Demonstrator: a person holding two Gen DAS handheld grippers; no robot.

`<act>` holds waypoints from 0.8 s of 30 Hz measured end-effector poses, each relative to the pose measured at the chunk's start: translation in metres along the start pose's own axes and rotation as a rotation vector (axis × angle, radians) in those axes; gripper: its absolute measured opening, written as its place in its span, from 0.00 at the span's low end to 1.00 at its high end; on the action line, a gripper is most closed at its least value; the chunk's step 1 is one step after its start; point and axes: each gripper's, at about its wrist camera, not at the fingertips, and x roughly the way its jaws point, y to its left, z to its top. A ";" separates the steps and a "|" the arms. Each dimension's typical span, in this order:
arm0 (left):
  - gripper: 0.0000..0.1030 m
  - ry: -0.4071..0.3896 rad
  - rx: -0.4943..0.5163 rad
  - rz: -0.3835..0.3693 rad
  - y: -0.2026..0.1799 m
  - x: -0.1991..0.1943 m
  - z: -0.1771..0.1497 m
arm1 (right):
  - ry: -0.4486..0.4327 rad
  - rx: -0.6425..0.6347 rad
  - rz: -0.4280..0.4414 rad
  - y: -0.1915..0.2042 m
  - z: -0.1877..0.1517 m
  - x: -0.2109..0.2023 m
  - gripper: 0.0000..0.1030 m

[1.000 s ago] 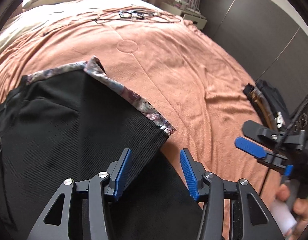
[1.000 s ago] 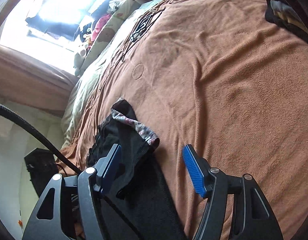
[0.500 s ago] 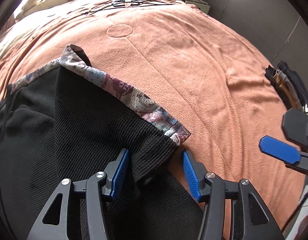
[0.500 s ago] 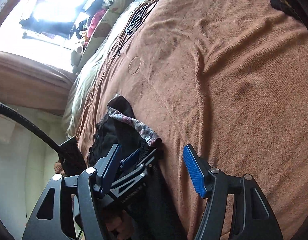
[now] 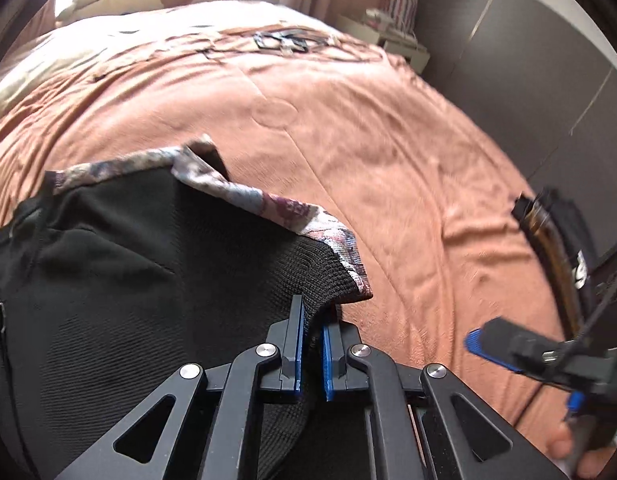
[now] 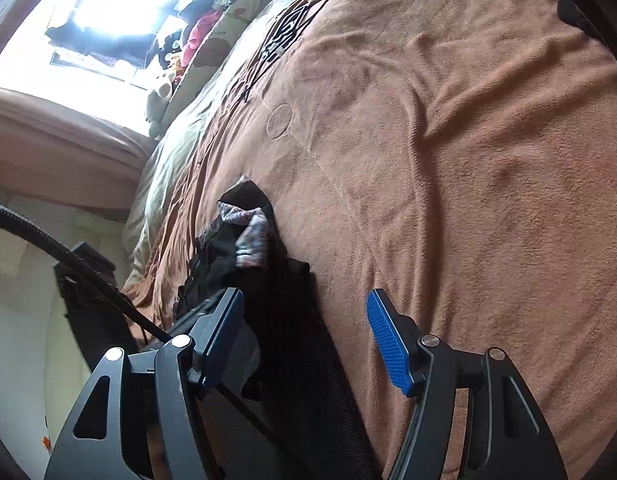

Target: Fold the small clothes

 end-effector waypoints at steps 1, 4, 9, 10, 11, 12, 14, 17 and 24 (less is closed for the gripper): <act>0.07 -0.010 -0.008 0.000 0.004 -0.006 0.001 | 0.001 -0.014 0.004 0.003 -0.001 0.003 0.61; 0.07 -0.032 -0.033 0.007 0.023 -0.022 0.001 | 0.005 -0.059 0.013 0.012 -0.002 0.010 0.61; 0.07 -0.066 -0.090 0.037 0.064 -0.047 -0.003 | 0.009 -0.149 0.002 0.028 -0.006 0.024 0.61; 0.07 -0.073 -0.105 0.048 0.076 -0.052 -0.004 | 0.010 -0.160 -0.005 0.030 -0.007 0.028 0.61; 0.07 -0.076 -0.114 0.054 0.082 -0.055 -0.005 | 0.013 -0.174 -0.020 0.032 -0.008 0.032 0.61; 0.07 -0.080 -0.127 0.062 0.092 -0.058 -0.006 | 0.017 -0.187 -0.035 0.033 -0.009 0.036 0.61; 0.07 -0.087 -0.156 0.078 0.112 -0.064 -0.008 | 0.028 -0.209 -0.065 0.036 -0.010 0.043 0.61; 0.07 -0.094 -0.198 0.087 0.137 -0.065 -0.011 | 0.046 -0.215 -0.088 0.041 -0.013 0.054 0.61; 0.07 -0.095 -0.294 0.133 0.183 -0.057 -0.016 | 0.057 -0.249 -0.116 0.049 -0.014 0.066 0.61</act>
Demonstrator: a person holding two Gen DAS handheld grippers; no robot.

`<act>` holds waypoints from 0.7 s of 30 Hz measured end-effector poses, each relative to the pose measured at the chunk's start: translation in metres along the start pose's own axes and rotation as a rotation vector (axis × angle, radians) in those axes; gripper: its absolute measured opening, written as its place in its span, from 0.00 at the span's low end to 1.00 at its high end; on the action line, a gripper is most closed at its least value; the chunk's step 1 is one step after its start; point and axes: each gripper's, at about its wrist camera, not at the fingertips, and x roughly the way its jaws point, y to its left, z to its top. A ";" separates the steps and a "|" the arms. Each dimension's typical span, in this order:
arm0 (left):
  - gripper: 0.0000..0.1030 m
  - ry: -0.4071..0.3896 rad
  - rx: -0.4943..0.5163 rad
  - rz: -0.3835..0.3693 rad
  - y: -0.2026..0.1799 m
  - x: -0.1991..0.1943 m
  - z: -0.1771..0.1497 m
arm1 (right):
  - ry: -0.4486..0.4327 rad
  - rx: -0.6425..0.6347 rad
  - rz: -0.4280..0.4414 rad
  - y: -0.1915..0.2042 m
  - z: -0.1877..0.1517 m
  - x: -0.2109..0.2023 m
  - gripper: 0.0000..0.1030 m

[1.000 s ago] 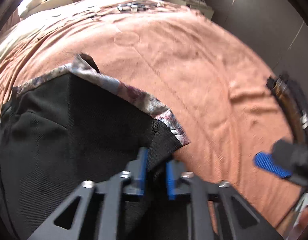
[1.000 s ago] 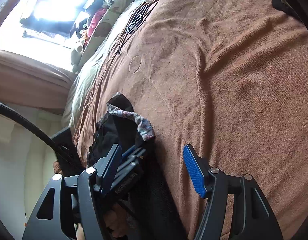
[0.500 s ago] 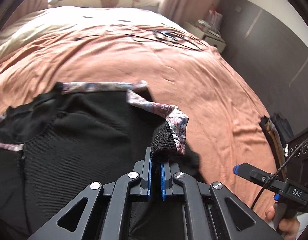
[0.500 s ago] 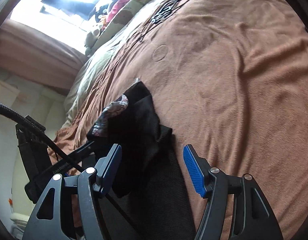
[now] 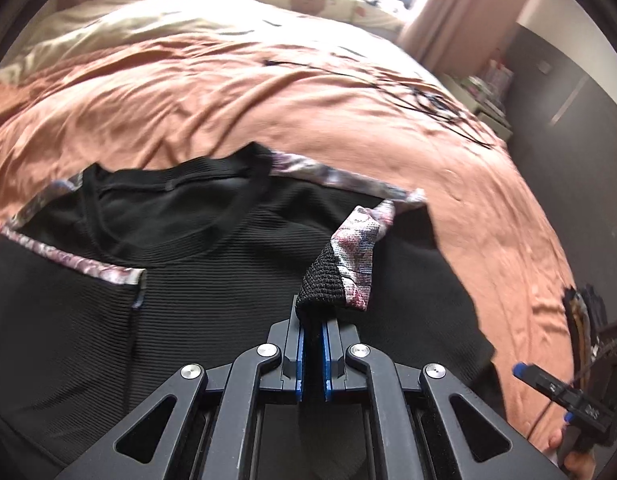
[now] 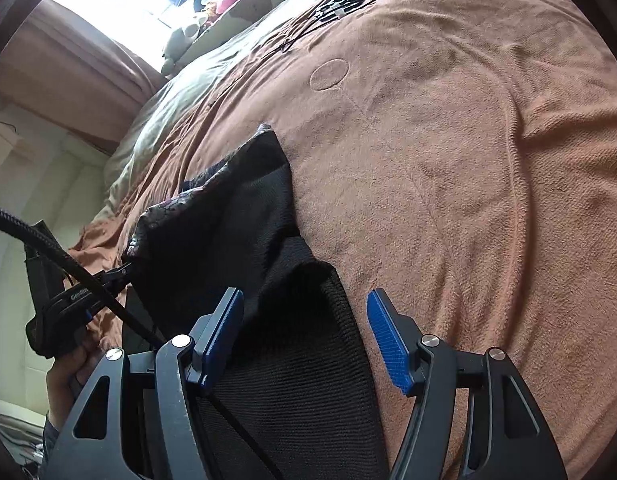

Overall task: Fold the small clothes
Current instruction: 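Lay the sleeve down along the shirt body and grasp the sleeve fabric again with the left gripper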

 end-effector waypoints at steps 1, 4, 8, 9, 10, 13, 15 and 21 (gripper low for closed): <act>0.07 0.001 -0.017 0.016 0.006 0.003 0.000 | 0.001 -0.007 -0.005 0.002 0.000 0.002 0.61; 0.28 0.023 -0.053 0.064 0.021 0.010 -0.003 | 0.005 -0.037 -0.017 0.009 -0.001 0.007 0.61; 0.53 0.016 -0.054 0.074 0.030 0.008 -0.017 | 0.020 -0.085 -0.047 0.019 -0.004 0.016 0.61; 0.53 0.019 -0.054 0.070 0.031 0.006 -0.021 | 0.024 -0.092 -0.051 0.021 -0.005 0.018 0.61; 0.53 0.029 -0.062 0.054 0.033 0.004 -0.028 | 0.025 -0.097 -0.053 0.022 -0.006 0.019 0.61; 0.53 0.035 -0.087 0.038 0.032 -0.002 -0.048 | 0.025 -0.105 -0.058 0.025 -0.006 0.021 0.61; 0.53 0.034 -0.091 0.027 0.028 -0.004 -0.059 | 0.016 -0.106 -0.060 0.026 -0.007 0.019 0.61; 0.52 0.057 -0.078 -0.003 0.007 0.001 -0.079 | 0.001 -0.114 -0.078 0.024 -0.010 0.010 0.61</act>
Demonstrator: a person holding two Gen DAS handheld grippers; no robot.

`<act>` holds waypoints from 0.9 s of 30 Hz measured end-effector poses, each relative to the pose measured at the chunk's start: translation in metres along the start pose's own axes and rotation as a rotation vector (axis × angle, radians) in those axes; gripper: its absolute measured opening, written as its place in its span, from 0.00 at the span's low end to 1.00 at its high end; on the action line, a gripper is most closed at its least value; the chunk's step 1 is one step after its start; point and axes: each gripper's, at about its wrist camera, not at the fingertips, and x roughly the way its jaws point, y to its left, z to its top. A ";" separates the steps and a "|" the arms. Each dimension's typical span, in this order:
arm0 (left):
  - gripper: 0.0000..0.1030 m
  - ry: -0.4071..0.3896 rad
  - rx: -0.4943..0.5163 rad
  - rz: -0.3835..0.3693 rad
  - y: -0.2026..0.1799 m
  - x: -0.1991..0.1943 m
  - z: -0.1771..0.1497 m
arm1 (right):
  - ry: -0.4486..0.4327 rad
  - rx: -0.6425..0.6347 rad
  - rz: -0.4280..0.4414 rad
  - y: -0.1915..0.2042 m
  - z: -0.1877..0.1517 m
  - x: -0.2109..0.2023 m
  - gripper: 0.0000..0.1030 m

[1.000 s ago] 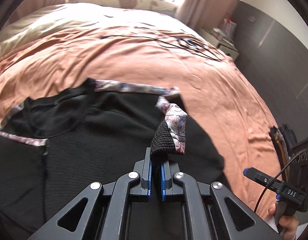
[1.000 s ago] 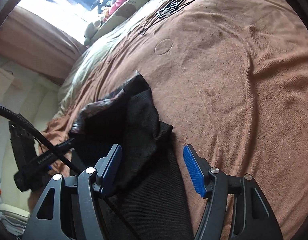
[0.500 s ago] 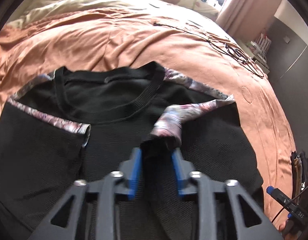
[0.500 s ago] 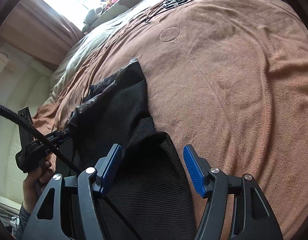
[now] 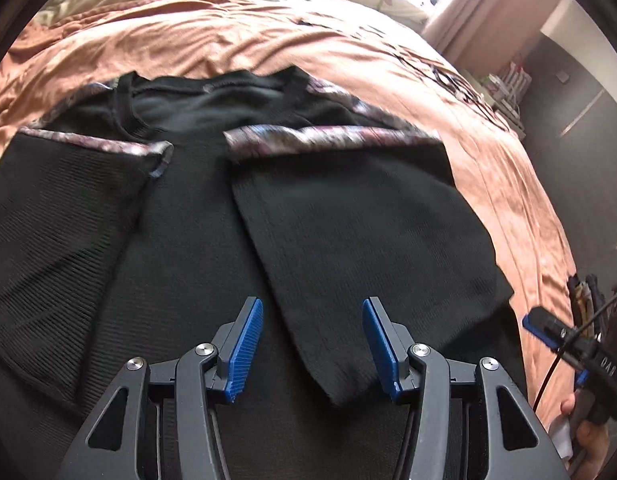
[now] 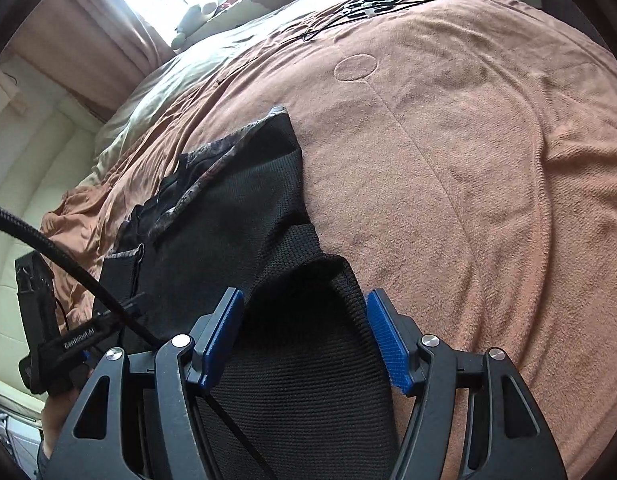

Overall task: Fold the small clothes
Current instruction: 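Lay the sleeve down along the shirt body and grasp the sleeve fabric again with the left gripper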

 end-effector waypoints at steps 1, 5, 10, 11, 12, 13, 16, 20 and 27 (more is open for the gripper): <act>0.52 0.008 0.009 0.000 -0.005 0.004 -0.002 | 0.000 0.008 -0.001 -0.002 0.000 -0.001 0.61; 0.29 0.014 0.042 0.043 -0.015 0.017 -0.004 | 0.001 0.020 -0.004 -0.005 -0.001 -0.006 0.61; 0.08 0.011 0.023 0.025 -0.012 0.020 -0.001 | -0.001 0.032 0.002 -0.009 0.002 -0.008 0.61; 0.08 0.011 0.028 0.019 -0.011 0.019 0.000 | 0.001 0.030 -0.004 -0.009 0.003 -0.007 0.61; 0.08 0.010 0.034 0.014 -0.010 0.017 0.001 | 0.002 0.027 -0.005 -0.009 0.003 -0.006 0.61; 0.07 0.008 0.038 0.014 -0.007 0.014 0.002 | 0.003 0.025 -0.004 -0.009 0.002 -0.005 0.61; 0.07 0.003 0.032 0.039 0.003 0.007 0.006 | 0.002 0.022 -0.003 -0.008 0.003 -0.004 0.61; 0.07 -0.002 0.007 0.056 0.019 0.000 0.010 | 0.001 0.016 0.003 -0.004 0.003 -0.004 0.61; 0.07 0.024 0.013 0.051 0.031 -0.001 0.004 | 0.006 -0.011 0.003 0.003 0.003 0.001 0.61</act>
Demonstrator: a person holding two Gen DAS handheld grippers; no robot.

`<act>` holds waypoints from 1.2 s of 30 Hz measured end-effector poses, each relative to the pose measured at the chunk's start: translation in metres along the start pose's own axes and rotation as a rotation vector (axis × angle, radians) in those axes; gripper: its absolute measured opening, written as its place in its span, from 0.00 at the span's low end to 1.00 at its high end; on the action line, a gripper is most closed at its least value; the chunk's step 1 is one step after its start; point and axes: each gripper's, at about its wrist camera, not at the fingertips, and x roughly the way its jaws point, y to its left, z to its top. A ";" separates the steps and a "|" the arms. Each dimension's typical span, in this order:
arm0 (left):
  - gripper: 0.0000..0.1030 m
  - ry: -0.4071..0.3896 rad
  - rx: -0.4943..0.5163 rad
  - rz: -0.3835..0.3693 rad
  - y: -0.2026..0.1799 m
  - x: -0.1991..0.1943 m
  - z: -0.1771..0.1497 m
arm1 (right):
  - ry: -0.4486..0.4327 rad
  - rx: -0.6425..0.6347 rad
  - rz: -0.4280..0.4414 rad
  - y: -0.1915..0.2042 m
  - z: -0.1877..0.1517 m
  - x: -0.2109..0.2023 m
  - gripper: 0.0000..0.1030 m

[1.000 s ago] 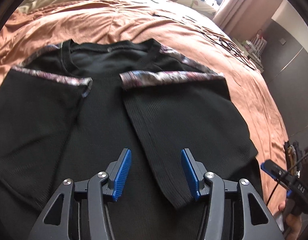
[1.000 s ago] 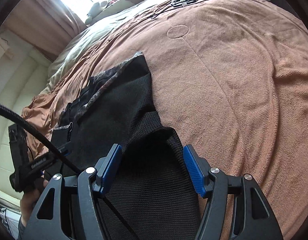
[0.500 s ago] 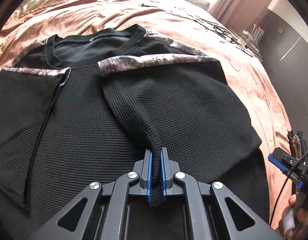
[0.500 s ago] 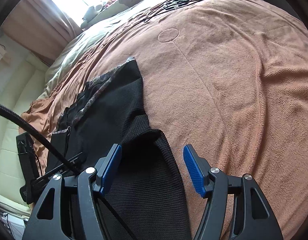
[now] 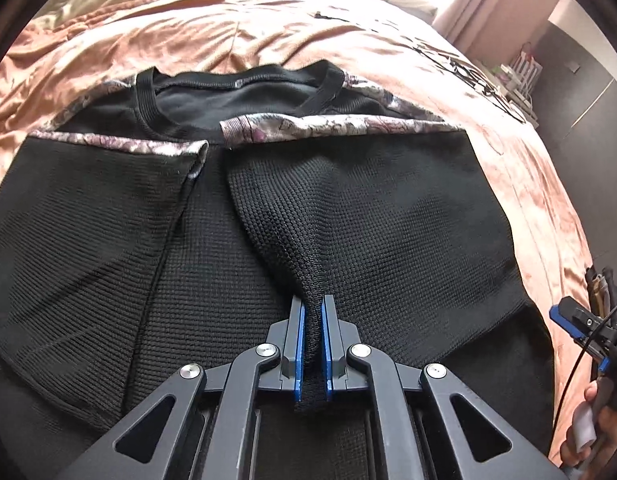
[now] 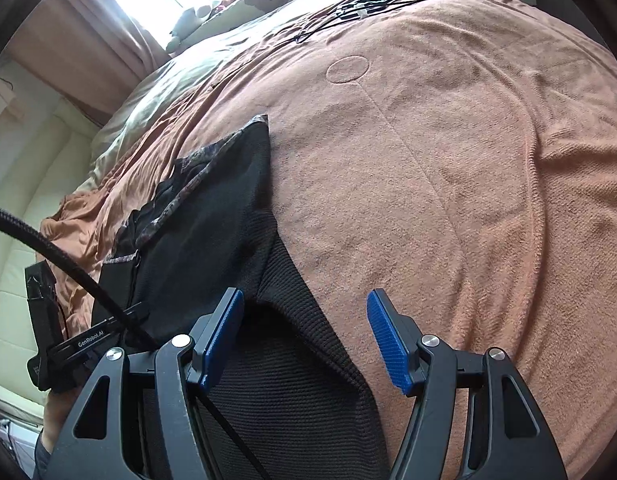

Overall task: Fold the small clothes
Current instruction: 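Lay the sleeve down along the shirt body and grasp the sleeve fabric again with the left gripper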

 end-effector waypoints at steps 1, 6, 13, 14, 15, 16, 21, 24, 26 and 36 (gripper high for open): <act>0.07 0.002 0.001 -0.009 0.000 0.000 -0.001 | 0.004 -0.012 -0.004 0.003 0.000 0.002 0.61; 0.07 0.009 -0.003 -0.033 0.001 0.000 -0.004 | 0.022 -0.109 -0.038 0.024 -0.004 0.012 0.61; 0.07 0.009 -0.007 -0.048 0.000 0.004 -0.001 | 0.040 -0.194 -0.194 0.030 -0.008 0.029 0.61; 0.07 0.008 -0.003 -0.046 -0.002 0.004 -0.001 | 0.033 -0.173 -0.200 0.025 -0.006 0.029 0.61; 0.07 0.007 0.000 -0.047 -0.003 0.005 -0.001 | 0.027 -0.143 -0.191 0.018 -0.003 0.028 0.61; 0.07 0.007 0.001 -0.047 -0.004 0.006 0.000 | 0.017 -0.104 -0.177 0.010 0.001 0.025 0.61; 0.07 0.010 0.002 -0.071 -0.016 0.012 0.005 | -0.023 0.016 -0.176 -0.018 0.006 0.012 0.61; 0.07 0.015 0.011 -0.078 -0.027 0.016 0.008 | -0.040 0.060 -0.175 -0.029 0.007 0.004 0.61; 0.07 0.013 0.015 -0.079 -0.031 0.016 0.010 | -0.048 0.022 -0.149 -0.021 0.007 -0.004 0.61; 0.18 0.044 -0.035 -0.090 0.004 -0.002 0.014 | 0.029 -0.417 -0.224 0.039 -0.017 0.013 0.61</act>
